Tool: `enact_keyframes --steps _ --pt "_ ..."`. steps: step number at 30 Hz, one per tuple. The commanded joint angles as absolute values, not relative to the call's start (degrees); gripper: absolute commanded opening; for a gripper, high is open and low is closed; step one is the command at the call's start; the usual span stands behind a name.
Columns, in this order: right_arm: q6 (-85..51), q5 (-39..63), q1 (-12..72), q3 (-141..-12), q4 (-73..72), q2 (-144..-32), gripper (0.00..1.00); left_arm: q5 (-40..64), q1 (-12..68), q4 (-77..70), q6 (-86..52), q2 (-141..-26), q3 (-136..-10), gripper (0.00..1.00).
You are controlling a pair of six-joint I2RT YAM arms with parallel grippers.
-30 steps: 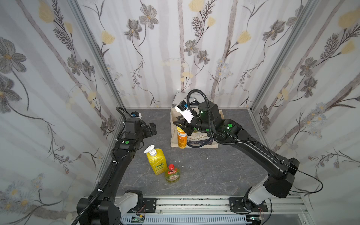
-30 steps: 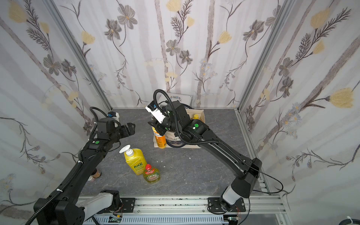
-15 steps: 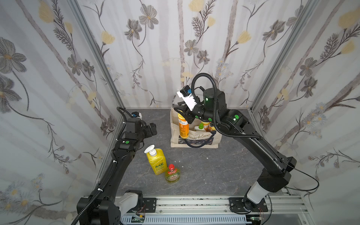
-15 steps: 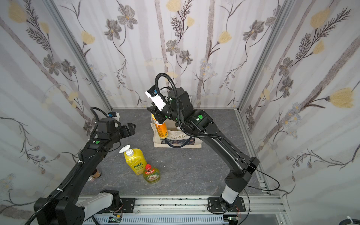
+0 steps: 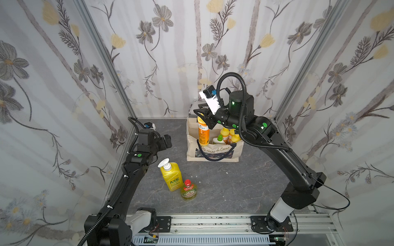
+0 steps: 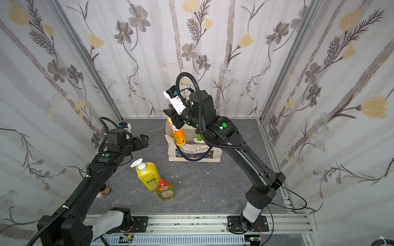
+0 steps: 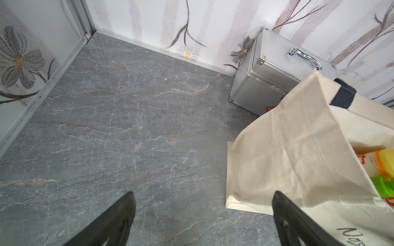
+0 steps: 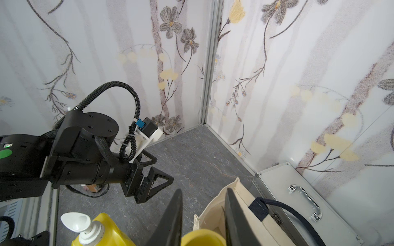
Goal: Pack dish soap into the shopping bag
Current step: Place the bottle of dish soap in the shopping bag.
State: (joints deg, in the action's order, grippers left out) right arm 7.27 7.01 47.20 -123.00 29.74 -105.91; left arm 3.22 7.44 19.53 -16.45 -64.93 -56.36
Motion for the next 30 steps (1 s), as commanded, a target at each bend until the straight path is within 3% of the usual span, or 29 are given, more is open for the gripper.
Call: enact_keyframes --steps 1,21,30 --pt "7.1 6.9 46.4 -124.3 20.8 -105.4 0.00 2.9 7.5 19.4 -16.1 -64.9 -56.8 1.00" --pt "7.4 6.9 38.1 -123.9 19.9 -111.0 0.00 2.7 7.5 19.3 -15.6 -65.8 -57.0 1.00" --pt "6.4 6.7 36.4 -115.1 14.2 -111.6 0.00 2.5 7.5 19.5 -15.5 -66.3 -56.9 1.00"
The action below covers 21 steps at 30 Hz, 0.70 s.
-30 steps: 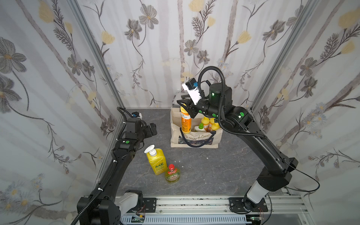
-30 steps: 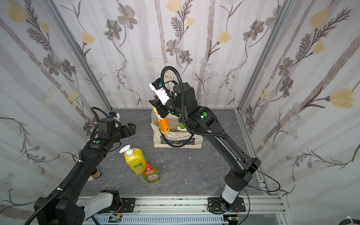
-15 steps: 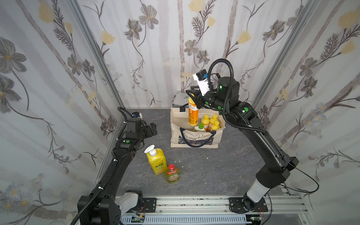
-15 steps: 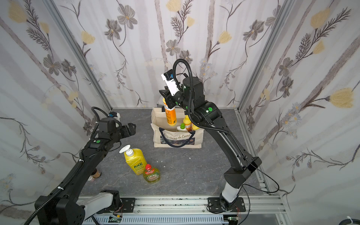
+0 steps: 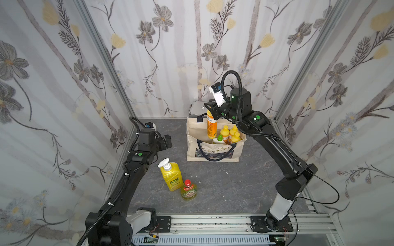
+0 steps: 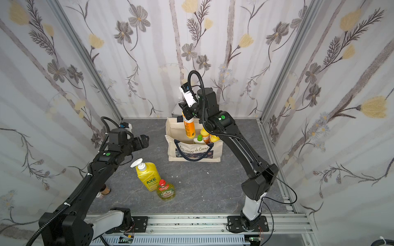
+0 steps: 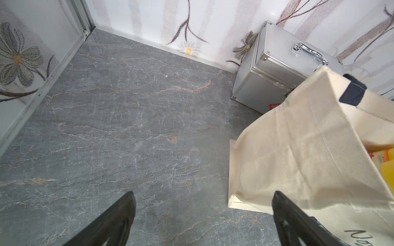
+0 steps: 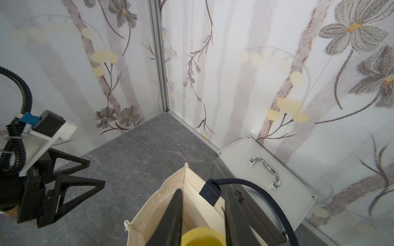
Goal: Pack dish soap into the shopping bag
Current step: Place the bottle of dish soap in the shopping bag.
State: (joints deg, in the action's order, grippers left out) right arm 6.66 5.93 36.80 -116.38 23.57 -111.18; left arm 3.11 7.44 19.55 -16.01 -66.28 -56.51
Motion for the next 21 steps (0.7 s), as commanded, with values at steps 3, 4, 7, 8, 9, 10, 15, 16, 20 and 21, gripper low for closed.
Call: enact_keyframes --steps 3,4,7,8,9,10,15,16,20,21 --pt "6.4 6.3 35.8 -113.7 13.3 -112.7 0.00 2.3 7.5 19.3 -15.4 -66.1 -56.9 1.00" --pt "6.3 6.6 35.4 -113.1 12.9 -112.9 0.00 2.3 7.5 19.5 -15.4 -66.1 -56.9 1.00" --pt "5.5 7.8 34.4 -111.8 11.7 -113.7 0.00 2.3 7.5 19.5 -15.4 -66.0 -56.8 1.00" --pt "5.4 8.1 34.1 -111.1 11.3 -113.8 0.00 2.2 7.5 19.6 -15.4 -66.0 -56.9 1.00" --pt "5.1 8.5 33.9 -110.3 10.6 -113.7 0.00 2.2 7.5 19.6 -15.4 -66.0 -56.9 1.00" --pt "4.9 8.6 33.8 -109.6 10.1 -113.8 0.00 2.2 7.5 19.5 -15.4 -66.0 -56.9 1.00" --pt "4.4 8.7 33.0 -107.1 8.9 -114.2 0.00 1.9 7.5 19.7 -15.3 -65.9 -56.9 1.00" --pt "4.2 8.7 32.8 -106.4 8.7 -114.2 0.00 1.9 7.5 19.7 -15.3 -65.9 -56.9 1.00" --pt "3.5 9.1 32.7 -103.0 7.2 -113.6 0.00 1.9 7.4 19.7 -15.3 -66.0 -56.8 1.00" --pt "3.5 9.1 32.7 -102.3 6.8 -113.3 0.00 1.9 7.4 19.6 -15.3 -66.1 -56.8 1.00"
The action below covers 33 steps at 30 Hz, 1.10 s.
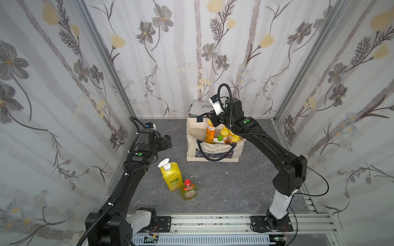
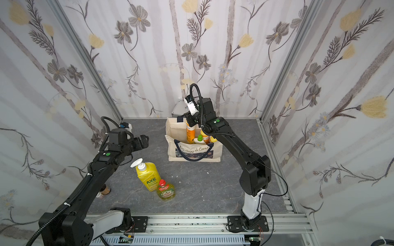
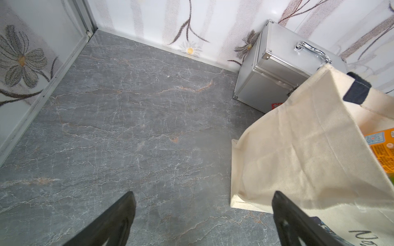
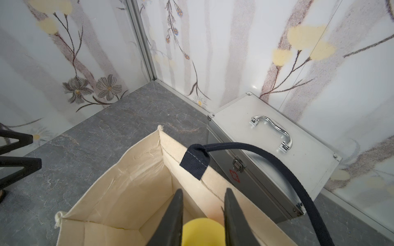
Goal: Pack dish soap into the shopping bag
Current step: Place the bottle of dish soap in the shopping bag.
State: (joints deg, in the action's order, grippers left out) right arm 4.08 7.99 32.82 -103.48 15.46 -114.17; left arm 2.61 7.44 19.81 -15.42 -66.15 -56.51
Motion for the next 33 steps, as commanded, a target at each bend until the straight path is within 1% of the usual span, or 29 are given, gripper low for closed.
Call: enact_keyframes --steps 1,12,21,33 --pt "3.5 8.8 32.8 -101.3 6.3 -113.2 0.00 1.9 7.5 19.6 -15.3 -66.1 -56.9 1.00" --pt "3.7 6.8 32.6 -95.9 3.8 -113.2 0.00 2.0 7.5 19.6 -15.3 -66.2 -56.9 1.00" --pt "5.9 2.5 33.0 -93.4 3.0 -113.9 0.00 2.0 7.5 19.6 -15.3 -66.3 -56.8 1.00" --pt "5.4 2.2 33.5 -91.5 1.2 -115.9 0.00 2.0 7.5 19.4 -15.3 -66.2 -56.8 1.00"
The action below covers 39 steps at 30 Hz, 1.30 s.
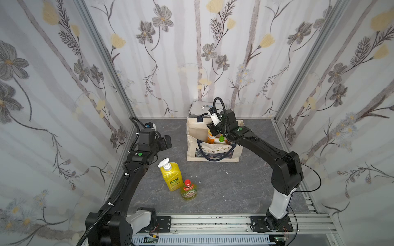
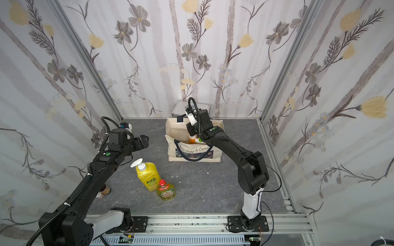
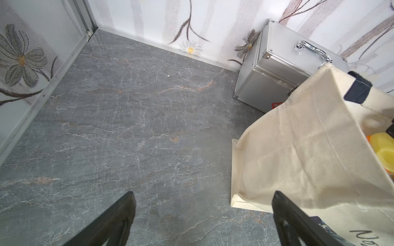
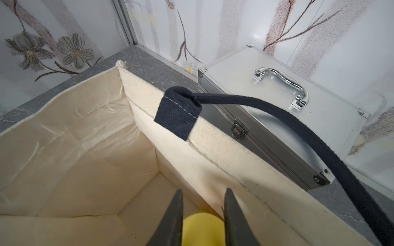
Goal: Pack dish soap into the shopping bag
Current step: Place the bottle of dish soap in the shopping bag.
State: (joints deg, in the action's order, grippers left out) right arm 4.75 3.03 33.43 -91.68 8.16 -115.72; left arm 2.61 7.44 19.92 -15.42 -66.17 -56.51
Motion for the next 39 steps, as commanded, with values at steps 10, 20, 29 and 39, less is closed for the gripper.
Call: enact_keyframes --steps 10,20,29,39 --pt "5.2 2.5 33.5 -91.4 0.7 -118.0 0.00 1.9 7.5 19.6 -15.3 -65.7 -56.9 1.00" --pt "5.2 3.0 33.6 -91.8 1.6 -118.6 0.00 1.9 7.4 19.4 -15.4 -65.7 -56.8 1.00" --pt "5.1 2.4 33.5 -91.8 3.2 -117.0 0.20 1.9 7.5 19.3 -15.4 -65.9 -56.7 1.00" --pt "4.2 3.2 33.5 -91.8 3.4 -116.0 0.34 1.8 7.5 19.5 -15.4 -65.7 -56.7 1.00"
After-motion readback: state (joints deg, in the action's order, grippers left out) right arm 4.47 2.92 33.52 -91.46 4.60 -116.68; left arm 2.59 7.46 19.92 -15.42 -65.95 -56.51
